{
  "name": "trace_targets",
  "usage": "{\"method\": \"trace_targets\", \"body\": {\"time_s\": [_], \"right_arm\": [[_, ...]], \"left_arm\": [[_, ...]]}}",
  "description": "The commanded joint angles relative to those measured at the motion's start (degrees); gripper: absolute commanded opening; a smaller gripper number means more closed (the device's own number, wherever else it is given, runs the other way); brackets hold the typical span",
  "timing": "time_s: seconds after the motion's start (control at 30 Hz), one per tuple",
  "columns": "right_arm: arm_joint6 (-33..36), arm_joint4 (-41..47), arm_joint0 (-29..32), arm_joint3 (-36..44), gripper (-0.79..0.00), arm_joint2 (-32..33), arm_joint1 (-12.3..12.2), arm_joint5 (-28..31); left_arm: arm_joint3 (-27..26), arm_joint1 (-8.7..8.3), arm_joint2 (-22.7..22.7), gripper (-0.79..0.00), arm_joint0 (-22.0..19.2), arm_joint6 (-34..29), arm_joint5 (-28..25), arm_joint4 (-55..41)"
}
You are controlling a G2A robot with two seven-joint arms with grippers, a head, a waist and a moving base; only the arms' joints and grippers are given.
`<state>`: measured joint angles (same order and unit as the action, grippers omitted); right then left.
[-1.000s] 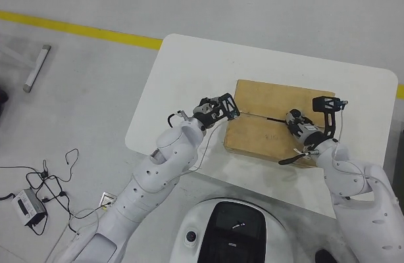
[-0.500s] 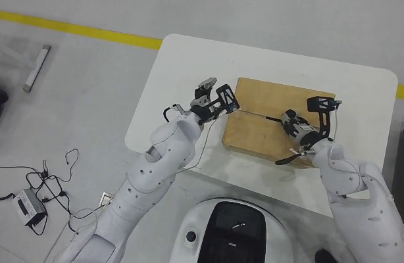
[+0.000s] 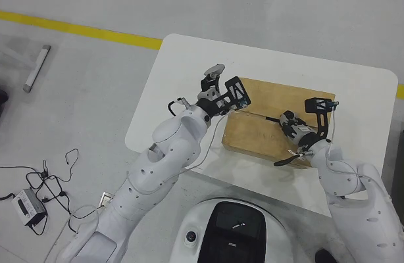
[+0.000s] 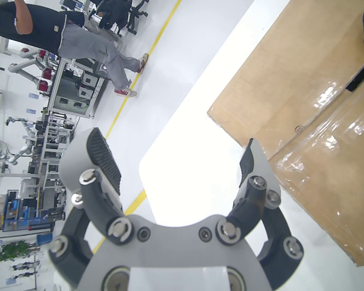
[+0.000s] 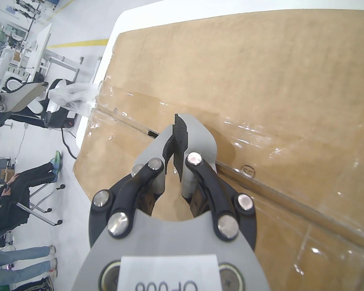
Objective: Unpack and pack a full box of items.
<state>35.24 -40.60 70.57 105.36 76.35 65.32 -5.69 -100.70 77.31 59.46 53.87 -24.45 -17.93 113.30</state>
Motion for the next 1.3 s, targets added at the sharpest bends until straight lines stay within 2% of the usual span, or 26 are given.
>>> {"method": "trace_targets", "body": {"time_s": [0.0,0.23,0.33,0.5,0.67,0.83,1.27], "right_arm": [[0.0,0.0,0.0,0.0,-0.785,0.0,0.0,0.0],[0.0,-0.1,0.4,0.2,-0.785,0.0,0.1,0.0],[-0.1,-0.2,0.5,0.2,-0.785,0.1,0.1,-0.1],[-0.1,-0.2,0.6,0.2,-0.785,0.1,0.1,0.0],[-0.2,-0.3,0.7,0.3,-0.785,0.1,0.2,0.0],[-0.2,-0.6,0.8,0.4,-0.785,0.1,0.2,0.0],[0.1,-0.8,1.9,1.7,-0.785,0.8,0.2,0.1]], "left_arm": [[-0.5,0.15,-0.1,0.0,0.0,0.4,-0.5,-1.5],[-4.1,0.07,1.6,0.0,0.4,-0.7,-2.5,-2.4],[-5.2,-0.34,3.9,0.0,2.0,-2.6,-5.6,-3.8],[-8.6,-1.36,7.5,0.0,6.5,-7.4,-9.8,-0.9],[-8.1,-2.12,8.2,0.0,12.3,-5.7,-9.0,4.6],[-3.3,-2.15,6.9,0.0,13.5,-2.3,-5.2,8.0],[10.8,-0.63,1.2,0.0,6.0,1.7,1.7,13.0]]}}
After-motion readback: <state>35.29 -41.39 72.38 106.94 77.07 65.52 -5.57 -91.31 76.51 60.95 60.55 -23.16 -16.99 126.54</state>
